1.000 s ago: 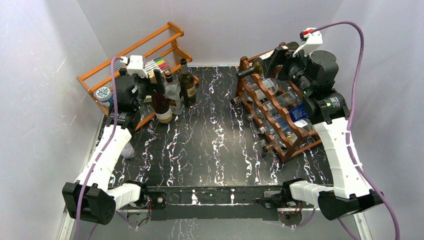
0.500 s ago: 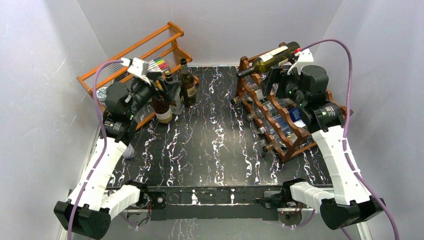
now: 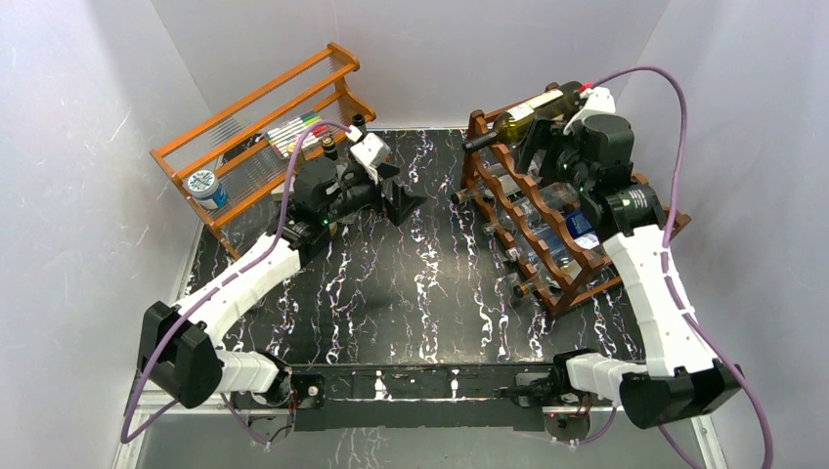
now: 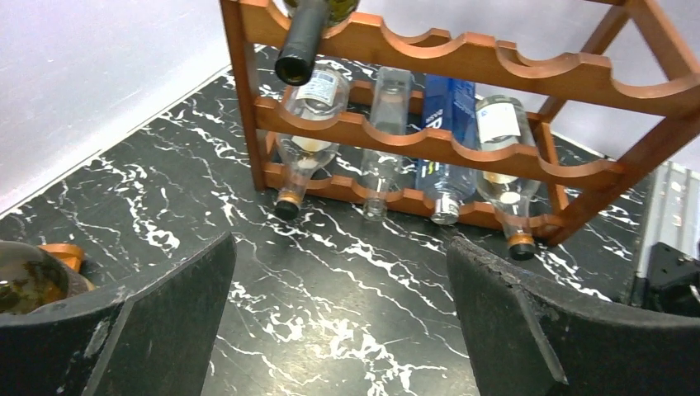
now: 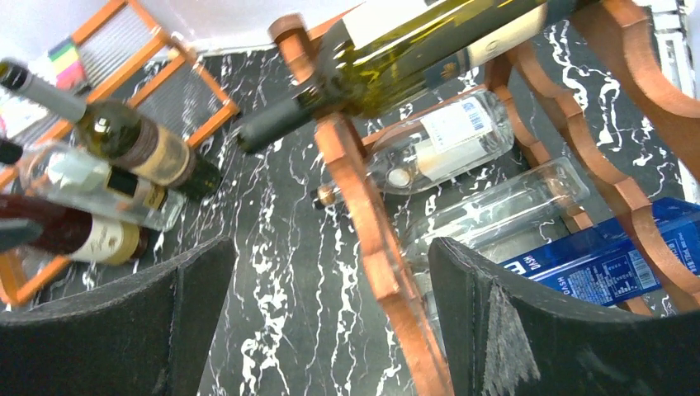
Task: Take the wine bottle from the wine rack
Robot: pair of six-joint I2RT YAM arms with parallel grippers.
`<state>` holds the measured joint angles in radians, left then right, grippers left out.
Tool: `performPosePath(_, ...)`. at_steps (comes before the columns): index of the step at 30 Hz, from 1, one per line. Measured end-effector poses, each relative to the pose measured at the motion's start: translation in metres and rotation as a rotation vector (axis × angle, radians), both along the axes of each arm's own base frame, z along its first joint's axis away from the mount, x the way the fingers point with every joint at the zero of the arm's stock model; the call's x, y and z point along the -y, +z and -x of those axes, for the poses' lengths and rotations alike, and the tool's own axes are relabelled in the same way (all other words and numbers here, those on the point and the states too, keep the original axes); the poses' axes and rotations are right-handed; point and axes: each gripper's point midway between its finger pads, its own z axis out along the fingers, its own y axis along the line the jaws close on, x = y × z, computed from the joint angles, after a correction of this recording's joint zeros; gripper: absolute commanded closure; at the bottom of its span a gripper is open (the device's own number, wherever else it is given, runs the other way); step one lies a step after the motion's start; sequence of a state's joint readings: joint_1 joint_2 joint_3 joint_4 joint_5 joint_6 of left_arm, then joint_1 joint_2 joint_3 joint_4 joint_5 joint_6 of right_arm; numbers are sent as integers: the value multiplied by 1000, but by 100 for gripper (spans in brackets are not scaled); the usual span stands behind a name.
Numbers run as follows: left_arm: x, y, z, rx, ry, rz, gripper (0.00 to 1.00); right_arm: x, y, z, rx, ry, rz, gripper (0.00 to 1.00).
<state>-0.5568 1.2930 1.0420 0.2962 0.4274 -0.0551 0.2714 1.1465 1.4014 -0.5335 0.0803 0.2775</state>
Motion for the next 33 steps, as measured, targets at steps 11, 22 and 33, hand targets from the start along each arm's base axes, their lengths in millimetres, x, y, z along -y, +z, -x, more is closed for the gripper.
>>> performPosePath(11, -5, -60, 2, 27, 27, -94, 2, 69, -4, -53, -98, -199, -275, 2)
performPosePath(22, -15, -71, -2, 84, 139, -167, 2, 60, -1, -94, -105, -219, -496, 2)
performPosePath(33, -21, -65, -5, 110, 174, -176, 2, 63, -7, -115, -111, -249, -575, 2)
